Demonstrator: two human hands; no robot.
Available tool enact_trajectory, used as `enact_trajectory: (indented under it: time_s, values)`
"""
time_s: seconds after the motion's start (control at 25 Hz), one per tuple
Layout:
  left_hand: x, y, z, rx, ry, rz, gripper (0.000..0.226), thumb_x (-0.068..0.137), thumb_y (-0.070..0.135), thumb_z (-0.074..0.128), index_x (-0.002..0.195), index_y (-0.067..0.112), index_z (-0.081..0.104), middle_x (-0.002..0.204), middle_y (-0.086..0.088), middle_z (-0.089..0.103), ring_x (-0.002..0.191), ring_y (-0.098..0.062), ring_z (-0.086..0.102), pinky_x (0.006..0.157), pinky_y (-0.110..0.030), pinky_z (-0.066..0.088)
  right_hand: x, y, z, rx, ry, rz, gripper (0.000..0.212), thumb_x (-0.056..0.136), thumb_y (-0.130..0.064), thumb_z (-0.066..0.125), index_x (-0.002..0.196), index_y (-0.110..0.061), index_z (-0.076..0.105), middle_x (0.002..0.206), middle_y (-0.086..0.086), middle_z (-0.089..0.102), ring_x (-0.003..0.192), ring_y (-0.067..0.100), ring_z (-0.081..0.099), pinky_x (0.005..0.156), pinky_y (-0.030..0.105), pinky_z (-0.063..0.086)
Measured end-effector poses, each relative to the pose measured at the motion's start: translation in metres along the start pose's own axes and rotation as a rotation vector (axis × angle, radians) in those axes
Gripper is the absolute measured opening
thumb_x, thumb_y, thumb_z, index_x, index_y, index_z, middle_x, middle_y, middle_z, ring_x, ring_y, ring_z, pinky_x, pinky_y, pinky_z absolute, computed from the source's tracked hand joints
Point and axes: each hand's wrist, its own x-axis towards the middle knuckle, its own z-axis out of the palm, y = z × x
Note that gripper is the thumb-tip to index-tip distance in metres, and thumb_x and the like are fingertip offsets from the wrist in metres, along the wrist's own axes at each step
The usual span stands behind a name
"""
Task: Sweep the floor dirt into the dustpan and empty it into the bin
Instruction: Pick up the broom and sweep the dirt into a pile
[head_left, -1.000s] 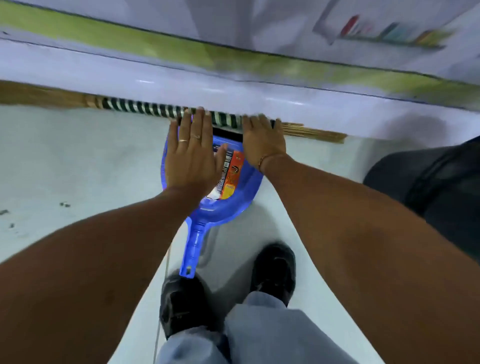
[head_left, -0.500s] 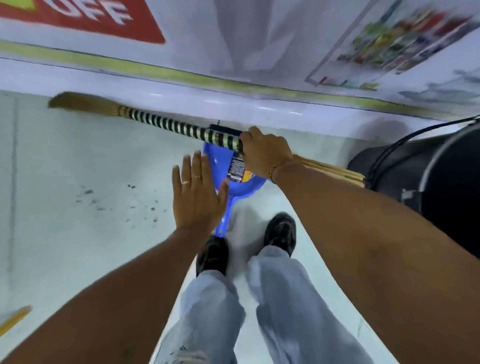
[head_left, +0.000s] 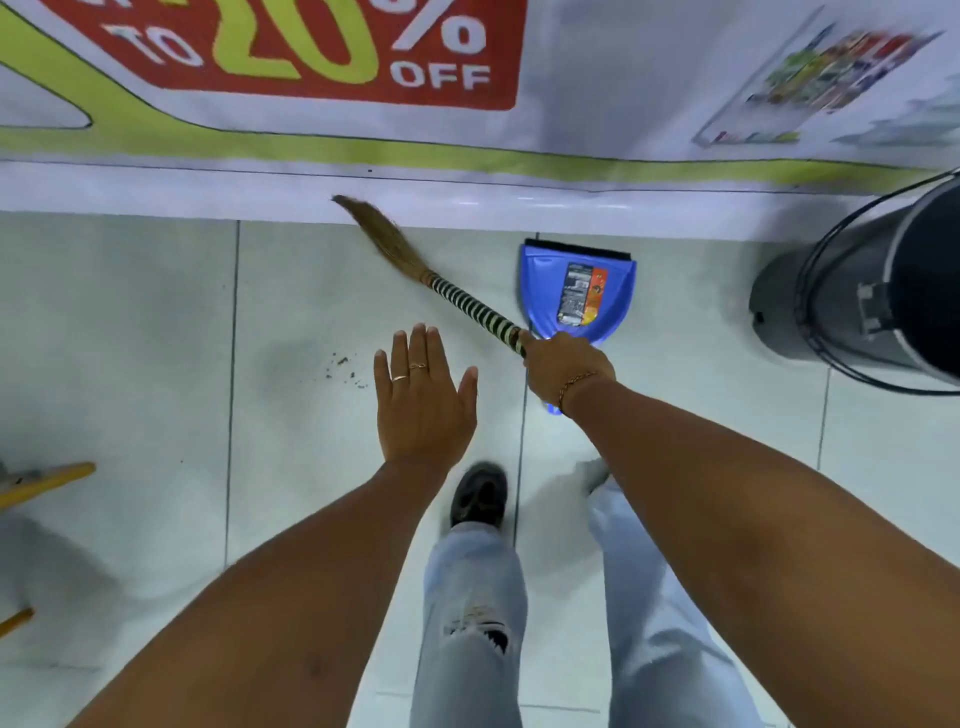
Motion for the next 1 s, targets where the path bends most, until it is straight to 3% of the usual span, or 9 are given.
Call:
enact_trajectory:
  time_s: [0.24, 0.4, 0.52, 0.68, 0.8, 1.0]
  values:
    - [-0.047, -0.052, 0.016, -0.024, 0.012, -0.013, 0.061, 0.095, 0.041, 0.035, 0.141, 0.001, 0.029, 0.148, -0.018, 0.038, 0.14, -0.032, 0.029, 0.117, -0.047, 0.018, -0.053, -0.052, 0.072, -0.059, -0.026, -0.047, 0.044, 0.096, -0.018, 0.032, 0.14, -0.023, 0.035, 0.112, 0.014, 0.062, 0.1, 0.036, 0.061, 0.066, 0.038, 0.038]
    - [-0.084, -0.061, 0.027, -0.081, 0.057, 0.012, 0.059, 0.095, 0.038, 0.038, 0.14, 0.0, 0.033, 0.146, -0.019, 0.041, 0.139, -0.032, 0.032, 0.117, -0.046, 0.021, -0.105, -0.055, 0.113, -0.031, 0.041, -0.112, 0.047, 0.096, -0.02, 0.037, 0.143, -0.026, 0.032, 0.108, 0.016, 0.063, 0.091, 0.037, 0.063, 0.064, 0.036, 0.038]
    - [-0.121, -0.057, 0.04, -0.116, 0.089, -0.012, 0.057, 0.096, 0.037, 0.037, 0.139, -0.001, 0.033, 0.145, -0.02, 0.042, 0.139, -0.033, 0.032, 0.117, -0.046, 0.021, -0.149, -0.052, 0.148, 0.127, 0.13, -0.026, 0.051, 0.098, -0.026, 0.035, 0.146, -0.033, 0.023, 0.108, 0.019, 0.06, 0.088, 0.04, 0.062, 0.063, 0.036, 0.037]
    - [-0.182, -0.055, 0.056, -0.072, 0.053, 0.046, 0.058, 0.097, 0.037, 0.033, 0.141, 0.0, 0.029, 0.148, -0.018, 0.038, 0.14, -0.032, 0.029, 0.118, -0.045, 0.021, -0.2, -0.054, 0.191, 0.39, 0.127, 0.25, 0.05, 0.099, -0.03, 0.028, 0.148, -0.036, 0.016, 0.116, 0.018, 0.055, 0.097, 0.038, 0.058, 0.07, 0.037, 0.038]
    - [-0.216, -0.064, 0.064, -0.088, 0.01, 0.07, 0.058, 0.097, 0.037, 0.036, 0.141, 0.0, 0.029, 0.148, -0.019, 0.037, 0.141, -0.033, 0.028, 0.118, -0.045, 0.019, -0.221, -0.055, 0.216, 0.547, 0.029, 0.435, 0.054, 0.098, -0.024, 0.029, 0.148, -0.036, 0.012, 0.124, 0.018, 0.053, 0.108, 0.037, 0.055, 0.084, 0.04, 0.045]
    - [-0.233, -0.09, 0.075, -0.082, 0.01, 0.059, 0.058, 0.097, 0.037, 0.035, 0.142, 0.001, 0.028, 0.15, -0.018, 0.035, 0.142, -0.032, 0.025, 0.119, -0.045, 0.016, -0.226, -0.09, 0.237, 0.559, -0.102, 0.403, 0.052, 0.097, -0.025, 0.033, 0.148, -0.031, 0.02, 0.129, 0.018, 0.053, 0.115, 0.036, 0.054, 0.093, 0.039, 0.047]
